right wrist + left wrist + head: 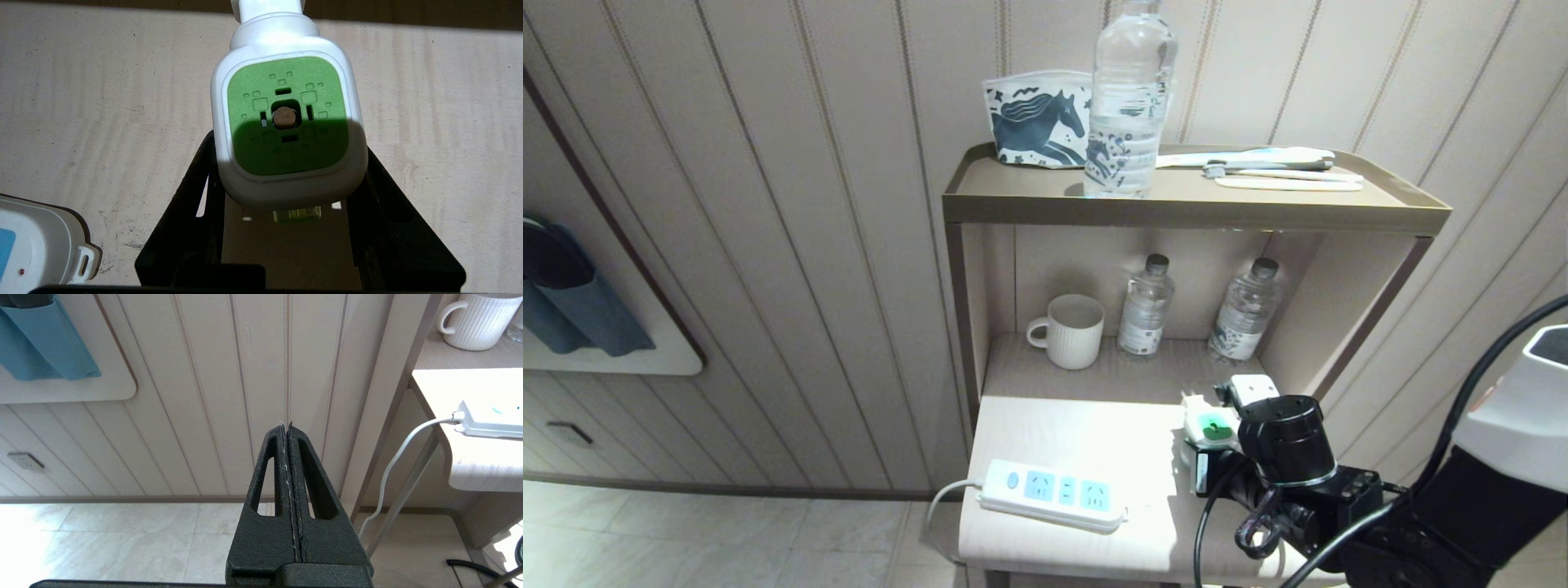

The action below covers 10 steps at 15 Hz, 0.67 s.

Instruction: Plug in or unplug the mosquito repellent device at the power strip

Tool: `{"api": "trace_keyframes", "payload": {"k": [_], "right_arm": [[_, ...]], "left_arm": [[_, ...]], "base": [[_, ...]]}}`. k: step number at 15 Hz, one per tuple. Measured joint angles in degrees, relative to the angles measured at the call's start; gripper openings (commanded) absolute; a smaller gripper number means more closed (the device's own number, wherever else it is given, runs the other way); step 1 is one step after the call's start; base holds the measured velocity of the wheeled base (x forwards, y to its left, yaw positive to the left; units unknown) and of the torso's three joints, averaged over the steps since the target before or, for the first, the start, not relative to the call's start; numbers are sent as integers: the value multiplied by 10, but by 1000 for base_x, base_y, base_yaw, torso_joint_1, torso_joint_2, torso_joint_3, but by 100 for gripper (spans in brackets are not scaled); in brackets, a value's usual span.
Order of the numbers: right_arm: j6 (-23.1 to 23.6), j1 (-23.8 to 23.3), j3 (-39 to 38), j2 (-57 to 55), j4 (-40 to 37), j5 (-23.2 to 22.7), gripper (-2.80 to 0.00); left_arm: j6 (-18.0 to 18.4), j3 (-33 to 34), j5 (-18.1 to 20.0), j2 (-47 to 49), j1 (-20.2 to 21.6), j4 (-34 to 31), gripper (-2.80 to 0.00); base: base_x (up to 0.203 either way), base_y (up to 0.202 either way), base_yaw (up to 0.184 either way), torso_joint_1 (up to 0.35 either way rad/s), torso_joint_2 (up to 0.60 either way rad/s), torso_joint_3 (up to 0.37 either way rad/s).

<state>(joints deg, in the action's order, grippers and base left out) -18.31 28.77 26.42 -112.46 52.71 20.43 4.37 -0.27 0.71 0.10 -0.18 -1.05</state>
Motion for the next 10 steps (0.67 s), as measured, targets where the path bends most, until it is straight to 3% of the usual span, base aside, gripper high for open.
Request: {"api": "trace_keyframes", "payload": {"k": [5,10], "right_arm": [[-4,-3,12,2,-12,-13,-280],[-27,-9,48,13,-100,-16,-280]], "left_arm": [[0,0,0,0,0,0,-280],[0,0,0,0,0,0,-280]], "base": [[0,0,0,0,0,0],[0,0,0,0,0,0]]}}
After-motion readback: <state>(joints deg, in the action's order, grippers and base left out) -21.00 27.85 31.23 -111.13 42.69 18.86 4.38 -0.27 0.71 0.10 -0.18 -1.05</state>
